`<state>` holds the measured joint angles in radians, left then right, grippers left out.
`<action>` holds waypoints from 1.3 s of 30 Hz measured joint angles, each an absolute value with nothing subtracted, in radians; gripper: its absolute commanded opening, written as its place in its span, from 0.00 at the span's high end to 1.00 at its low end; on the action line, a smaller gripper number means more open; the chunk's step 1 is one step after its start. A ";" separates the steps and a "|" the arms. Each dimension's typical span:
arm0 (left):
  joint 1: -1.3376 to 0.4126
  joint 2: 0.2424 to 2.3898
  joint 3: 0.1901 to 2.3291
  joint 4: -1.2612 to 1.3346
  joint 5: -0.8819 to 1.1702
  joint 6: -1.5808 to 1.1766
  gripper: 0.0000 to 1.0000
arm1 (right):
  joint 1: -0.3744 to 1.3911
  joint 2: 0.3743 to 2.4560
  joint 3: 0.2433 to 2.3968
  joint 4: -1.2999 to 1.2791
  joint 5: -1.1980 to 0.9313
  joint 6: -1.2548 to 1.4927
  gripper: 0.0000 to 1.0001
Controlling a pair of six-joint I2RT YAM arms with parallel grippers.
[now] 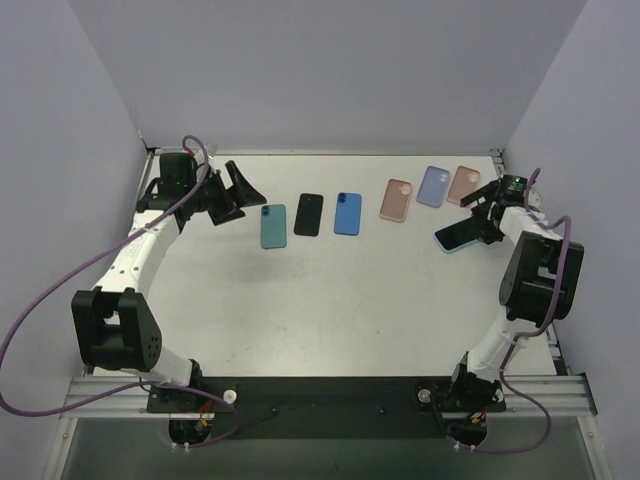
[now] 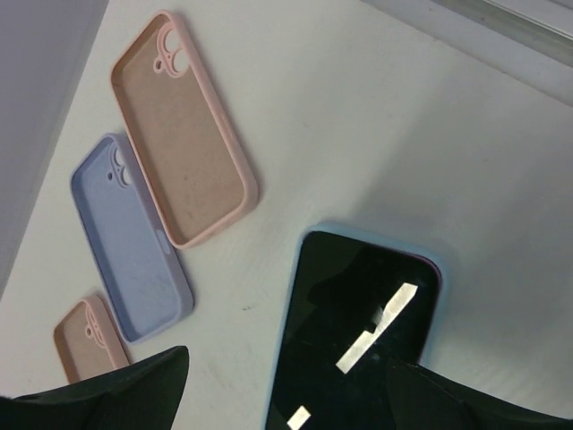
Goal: Take the phone out of the phone case
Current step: Pick up the phone at the center of the board.
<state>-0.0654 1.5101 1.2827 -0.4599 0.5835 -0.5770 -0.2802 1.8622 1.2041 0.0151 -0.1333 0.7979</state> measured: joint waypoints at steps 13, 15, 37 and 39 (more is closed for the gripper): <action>-0.073 1.505 1.217 -0.453 0.603 -0.599 0.02 | -0.241 1.814 1.095 -0.035 -0.055 0.725 0.03; -0.076 1.505 1.216 -0.453 0.604 -0.599 0.03 | -0.214 1.849 1.135 -0.060 -0.039 0.717 0.02; -0.080 1.481 1.189 -0.450 0.611 -0.599 0.03 | -0.152 2.089 1.532 -0.440 0.127 0.730 0.03; -0.080 1.478 1.182 -0.451 0.612 -0.599 0.03 | -0.159 2.087 1.529 -0.449 0.128 0.738 0.04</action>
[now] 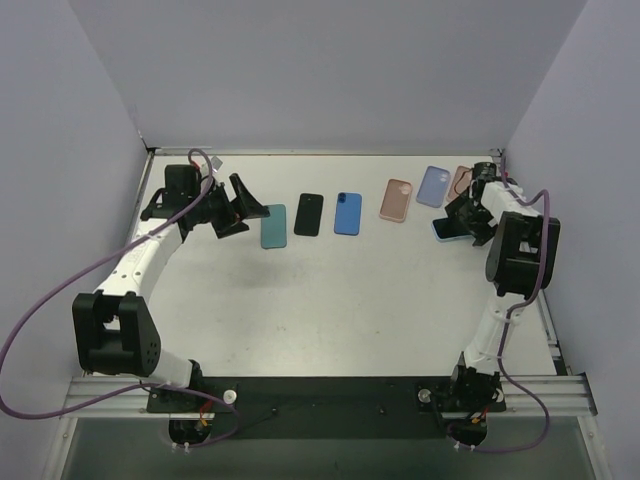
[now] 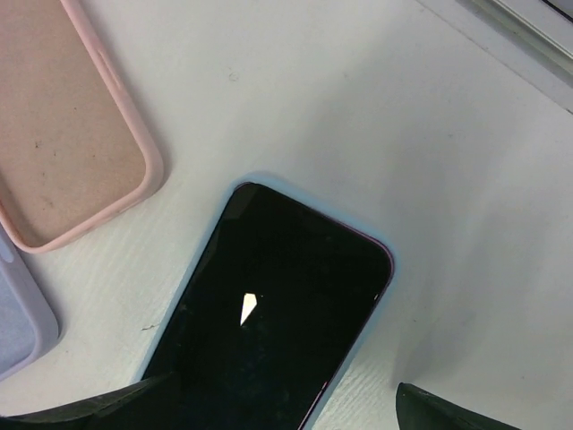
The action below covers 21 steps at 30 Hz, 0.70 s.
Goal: Take the phone out of the phone case
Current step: Pick up the phone at the center of the board.
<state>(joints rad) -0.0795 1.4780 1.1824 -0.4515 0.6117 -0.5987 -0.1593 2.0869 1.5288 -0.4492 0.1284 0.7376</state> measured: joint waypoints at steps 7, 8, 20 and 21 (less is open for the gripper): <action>-0.080 1.462 1.169 -0.442 0.623 -0.604 0.02 | -0.175 2.025 1.443 -0.446 0.128 0.739 0.03; -0.080 1.462 1.169 -0.437 0.627 -0.609 0.03 | -0.176 2.019 1.434 -0.447 0.126 0.739 0.03; -0.085 1.462 1.169 -0.413 0.642 -0.624 0.03 | -0.154 2.010 1.460 -0.450 0.118 0.867 0.04; -0.085 1.462 1.169 -0.413 0.642 -0.624 0.03 | -0.149 2.014 1.477 -0.452 0.125 0.885 0.04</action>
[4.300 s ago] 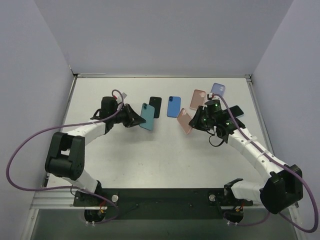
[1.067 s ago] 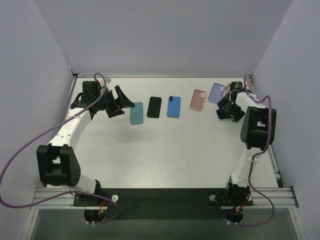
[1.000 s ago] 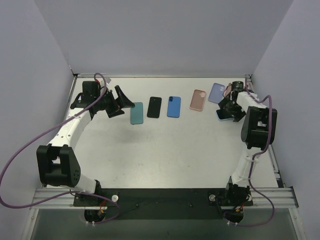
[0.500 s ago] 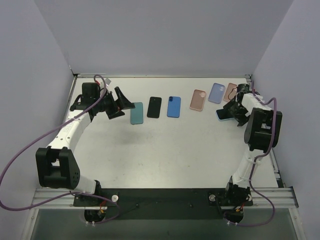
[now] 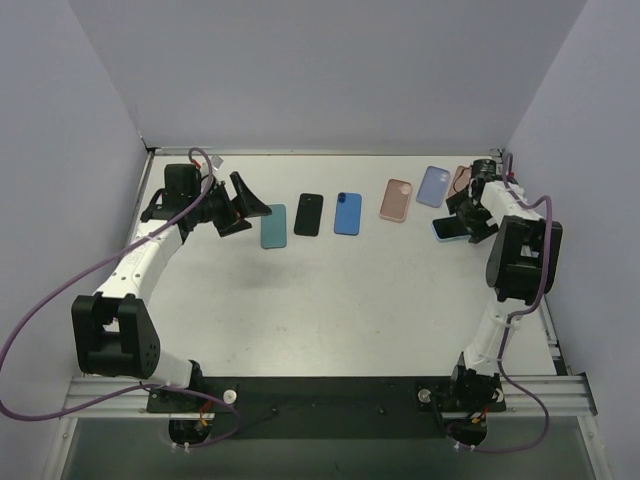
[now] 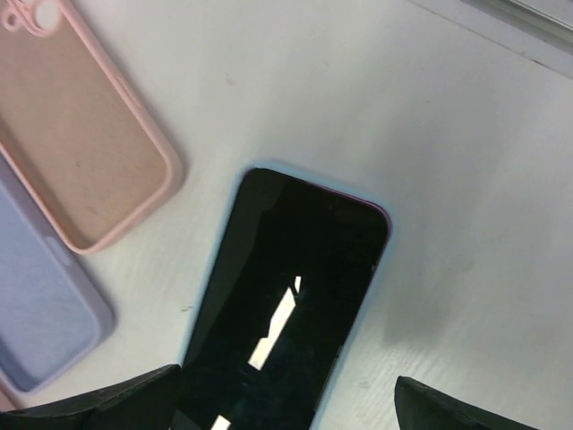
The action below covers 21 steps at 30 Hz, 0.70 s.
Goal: Take the phone out of the phone case
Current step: Pick up the phone at the center of the board.
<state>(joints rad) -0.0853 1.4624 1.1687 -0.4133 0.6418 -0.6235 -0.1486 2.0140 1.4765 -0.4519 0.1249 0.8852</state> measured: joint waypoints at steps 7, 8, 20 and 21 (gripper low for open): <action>-0.085 1.463 1.169 -0.414 0.644 -0.622 0.03 | -0.120 2.084 1.592 -0.496 0.176 0.980 0.03; -0.085 1.464 1.169 -0.414 0.645 -0.621 0.03 | -0.116 2.110 1.620 -0.514 0.185 0.990 0.03; -0.085 1.475 1.169 -0.414 0.656 -0.619 0.03 | -0.104 2.220 1.729 -0.669 0.230 1.085 0.13; -0.085 1.475 1.169 -0.414 0.656 -0.618 0.03 | -0.104 2.218 1.725 -0.669 0.229 1.089 0.21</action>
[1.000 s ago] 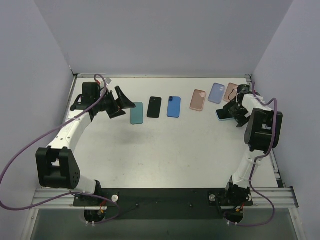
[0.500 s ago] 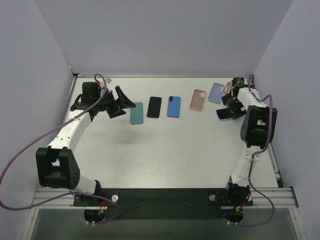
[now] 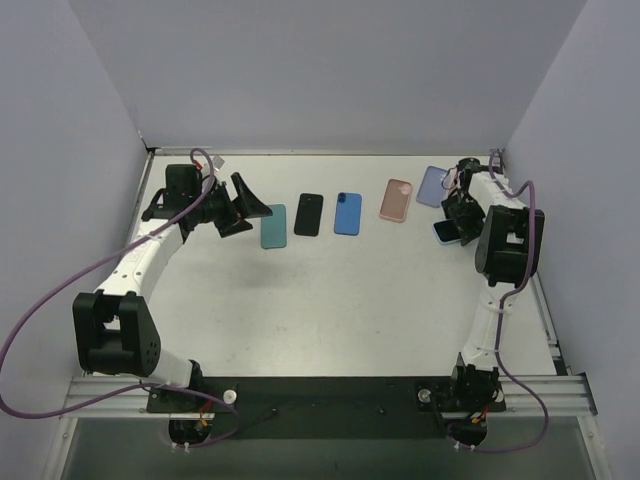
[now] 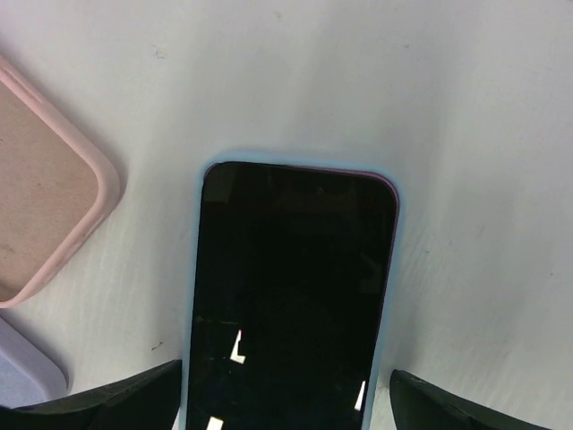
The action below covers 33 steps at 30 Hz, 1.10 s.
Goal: Take the phone out of the phone case
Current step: Pick up the phone at the center of the board.
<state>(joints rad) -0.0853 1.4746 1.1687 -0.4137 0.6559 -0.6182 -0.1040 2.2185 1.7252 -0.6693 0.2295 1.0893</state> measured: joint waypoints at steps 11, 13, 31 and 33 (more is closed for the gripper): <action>-0.085 1.475 1.169 -0.414 0.659 -0.616 0.03 | -0.121 2.180 1.665 -0.643 0.185 1.090 0.70; -0.085 1.475 1.169 -0.414 0.660 -0.616 0.03 | -0.123 2.141 1.601 -0.612 0.177 1.086 0.71; -0.237 1.474 1.062 -0.200 0.748 -0.791 0.03 | 0.074 1.795 1.099 -0.415 0.007 0.833 0.87; -0.278 1.477 1.055 -0.160 0.751 -0.829 0.03 | 0.110 1.761 1.059 -0.398 -0.029 0.794 0.91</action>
